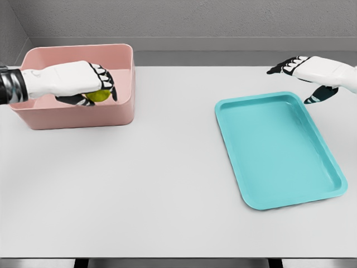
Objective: Put the tennis from the blue tray into the pink basket with both arms
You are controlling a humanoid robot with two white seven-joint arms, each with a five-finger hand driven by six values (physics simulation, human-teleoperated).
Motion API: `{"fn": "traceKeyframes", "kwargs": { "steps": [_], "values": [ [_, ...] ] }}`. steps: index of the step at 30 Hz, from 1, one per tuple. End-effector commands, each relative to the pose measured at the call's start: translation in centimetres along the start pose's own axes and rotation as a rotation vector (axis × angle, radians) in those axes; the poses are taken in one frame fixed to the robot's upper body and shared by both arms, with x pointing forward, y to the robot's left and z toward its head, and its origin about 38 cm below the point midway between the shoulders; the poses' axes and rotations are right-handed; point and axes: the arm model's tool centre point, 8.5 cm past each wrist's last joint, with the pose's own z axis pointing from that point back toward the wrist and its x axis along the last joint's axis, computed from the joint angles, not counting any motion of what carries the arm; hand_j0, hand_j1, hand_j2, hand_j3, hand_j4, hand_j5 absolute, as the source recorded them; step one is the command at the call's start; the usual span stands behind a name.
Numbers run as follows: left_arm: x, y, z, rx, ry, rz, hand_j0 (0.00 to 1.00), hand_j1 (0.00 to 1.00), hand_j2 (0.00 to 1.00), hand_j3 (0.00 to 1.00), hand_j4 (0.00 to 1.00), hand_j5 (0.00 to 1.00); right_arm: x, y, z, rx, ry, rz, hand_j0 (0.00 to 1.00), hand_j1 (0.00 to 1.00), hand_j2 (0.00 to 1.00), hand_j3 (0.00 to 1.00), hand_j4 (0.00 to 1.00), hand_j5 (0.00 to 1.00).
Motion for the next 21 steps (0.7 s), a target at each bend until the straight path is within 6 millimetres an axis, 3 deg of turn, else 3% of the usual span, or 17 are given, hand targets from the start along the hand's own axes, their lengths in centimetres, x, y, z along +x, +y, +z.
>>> {"fn": "traceKeyframes", "kwargs": {
  "steps": [1,12,16,21],
  "values": [
    [-0.4,0.0,0.2,0.008,0.013,0.013,0.59,0.59,0.59,0.59,0.59,0.59,0.0,-0.2,0.1,-0.007,0.001,-0.004,1.00,1.00,1.00,1.00,1.00,1.00],
    [-3.3,-0.5,1.0,0.005,0.100,0.052,0.59,0.59,0.59,0.59,0.59,0.59,0.0,-0.1,0.0,-0.006,0.000,-0.005,1.00,1.00,1.00,1.00,1.00,1.00],
    [-4.3,-1.8,-0.8,0.010,0.118,0.112,0.59,0.59,0.59,0.59,0.59,0.59,0.0,-0.1,0.0,-0.005,0.001,-0.005,1.00,1.00,1.00,1.00,1.00,1.00],
    [-5.5,-3.0,-1.6,0.009,0.153,0.168,0.59,0.59,0.59,0.59,0.59,0.59,0.0,-0.1,0.0,-0.005,0.001,-0.005,1.00,1.00,1.00,1.00,1.00,1.00]
  ]
}}
